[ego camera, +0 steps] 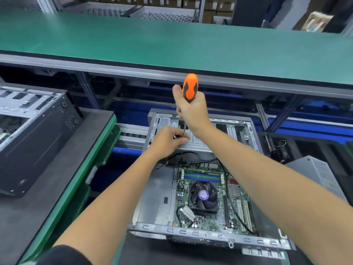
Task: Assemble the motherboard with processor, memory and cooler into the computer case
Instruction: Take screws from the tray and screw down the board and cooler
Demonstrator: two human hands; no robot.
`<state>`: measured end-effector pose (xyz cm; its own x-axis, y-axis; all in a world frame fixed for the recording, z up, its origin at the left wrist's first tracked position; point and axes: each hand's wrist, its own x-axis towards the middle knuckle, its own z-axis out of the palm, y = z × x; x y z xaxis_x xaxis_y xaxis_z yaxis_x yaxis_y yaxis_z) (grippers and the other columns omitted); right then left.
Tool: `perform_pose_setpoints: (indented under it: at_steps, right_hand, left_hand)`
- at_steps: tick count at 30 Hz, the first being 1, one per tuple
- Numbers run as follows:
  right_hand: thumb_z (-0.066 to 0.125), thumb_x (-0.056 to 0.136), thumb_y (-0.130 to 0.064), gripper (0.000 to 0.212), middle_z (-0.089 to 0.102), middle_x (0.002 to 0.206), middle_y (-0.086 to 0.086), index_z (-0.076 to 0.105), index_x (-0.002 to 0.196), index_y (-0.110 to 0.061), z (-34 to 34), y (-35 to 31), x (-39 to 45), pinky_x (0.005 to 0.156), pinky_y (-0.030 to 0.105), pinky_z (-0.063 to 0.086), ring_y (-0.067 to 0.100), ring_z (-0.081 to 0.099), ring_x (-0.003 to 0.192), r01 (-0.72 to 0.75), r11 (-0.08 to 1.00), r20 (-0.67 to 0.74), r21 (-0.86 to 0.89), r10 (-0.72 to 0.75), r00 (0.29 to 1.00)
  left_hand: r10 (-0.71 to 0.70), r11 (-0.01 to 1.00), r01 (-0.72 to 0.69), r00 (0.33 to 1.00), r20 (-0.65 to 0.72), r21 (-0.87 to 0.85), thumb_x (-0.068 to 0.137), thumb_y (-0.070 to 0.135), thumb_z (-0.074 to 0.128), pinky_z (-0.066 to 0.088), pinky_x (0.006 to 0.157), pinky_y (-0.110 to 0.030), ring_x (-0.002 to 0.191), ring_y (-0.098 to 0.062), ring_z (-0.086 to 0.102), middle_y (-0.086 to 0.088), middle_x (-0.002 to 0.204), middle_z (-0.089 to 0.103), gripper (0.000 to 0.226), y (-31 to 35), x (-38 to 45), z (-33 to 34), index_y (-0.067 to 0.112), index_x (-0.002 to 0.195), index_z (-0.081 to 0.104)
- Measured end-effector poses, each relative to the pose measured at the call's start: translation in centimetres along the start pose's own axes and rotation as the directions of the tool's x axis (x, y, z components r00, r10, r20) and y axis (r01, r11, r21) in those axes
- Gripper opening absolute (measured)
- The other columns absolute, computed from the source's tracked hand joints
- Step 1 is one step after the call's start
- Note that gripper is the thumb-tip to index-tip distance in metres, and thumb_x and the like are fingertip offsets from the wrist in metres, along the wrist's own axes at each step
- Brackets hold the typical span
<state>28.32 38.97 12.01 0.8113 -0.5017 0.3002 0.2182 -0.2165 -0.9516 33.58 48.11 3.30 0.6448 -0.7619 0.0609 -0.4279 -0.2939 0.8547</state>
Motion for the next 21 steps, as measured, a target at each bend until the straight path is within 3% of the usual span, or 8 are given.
perform_pose_setpoints:
  at_steps: [4,10,15,18,21]
  right_hand:
    - [0.054,0.099,-0.026,0.044,0.029,0.060,0.013,0.039,0.063,-0.005,-0.1,0.6,-0.3,0.050,0.032,0.025,0.028,0.026,0.056,-0.014,1.000,-0.003,0.001,0.014,1.000]
    - [0.055,0.098,-0.023,0.048,0.031,0.060,0.013,0.037,0.063,0.005,-0.3,0.9,-0.1,0.046,0.027,0.025,0.025,0.024,0.052,-0.041,0.999,-0.026,0.029,0.042,0.999]
    - [0.056,0.098,-0.028,0.052,0.031,0.061,0.012,0.038,0.064,0.008,-0.3,0.6,-0.2,0.049,0.030,0.027,0.029,0.026,0.057,-0.058,0.998,0.014,-0.012,0.058,0.998]
    - [0.059,0.095,-0.035,0.055,0.036,0.062,0.014,0.040,0.066,0.007,-1.0,0.0,-0.2,0.056,0.034,0.034,0.028,0.033,0.058,-0.054,0.992,0.080,-0.117,0.064,0.995]
    - [0.064,0.090,-0.042,0.039,0.041,0.062,0.001,0.044,0.074,-0.012,-2.6,-2.4,0.6,0.058,0.030,0.042,0.017,0.042,0.057,0.056,0.968,0.183,-0.244,-0.011,0.983]
  left_hand:
    - [0.011,0.999,-0.012,1.000,0.014,0.037,0.085,0.017,0.069,0.037,0.055,-0.007,0.056,0.006,0.051,0.013,0.069,0.064,0.011,0.2,-0.1,0.0,0.026,0.079,0.069]
    - [0.002,0.998,-0.001,1.000,-0.008,0.068,0.086,0.019,0.067,0.033,0.054,-0.011,0.055,0.002,0.048,0.014,0.061,0.058,0.029,0.5,-0.1,0.1,0.038,0.065,0.060]
    - [-0.010,0.999,0.011,1.000,-0.007,0.049,0.086,0.014,0.067,0.034,0.051,-0.005,0.053,0.008,0.049,0.023,0.052,0.057,0.033,0.4,-0.1,0.2,0.036,0.063,0.060]
    - [-0.031,0.999,0.031,1.000,0.000,0.040,0.085,0.012,0.068,0.038,0.056,-0.005,0.057,0.008,0.053,0.015,0.070,0.066,0.020,0.5,0.0,0.2,0.025,0.071,0.068]
    - [-0.034,0.999,0.034,0.999,-0.001,0.037,0.085,0.008,0.068,0.042,0.063,-0.008,0.067,0.005,0.057,0.003,0.087,0.072,0.022,0.4,0.0,0.2,0.024,0.069,0.068]
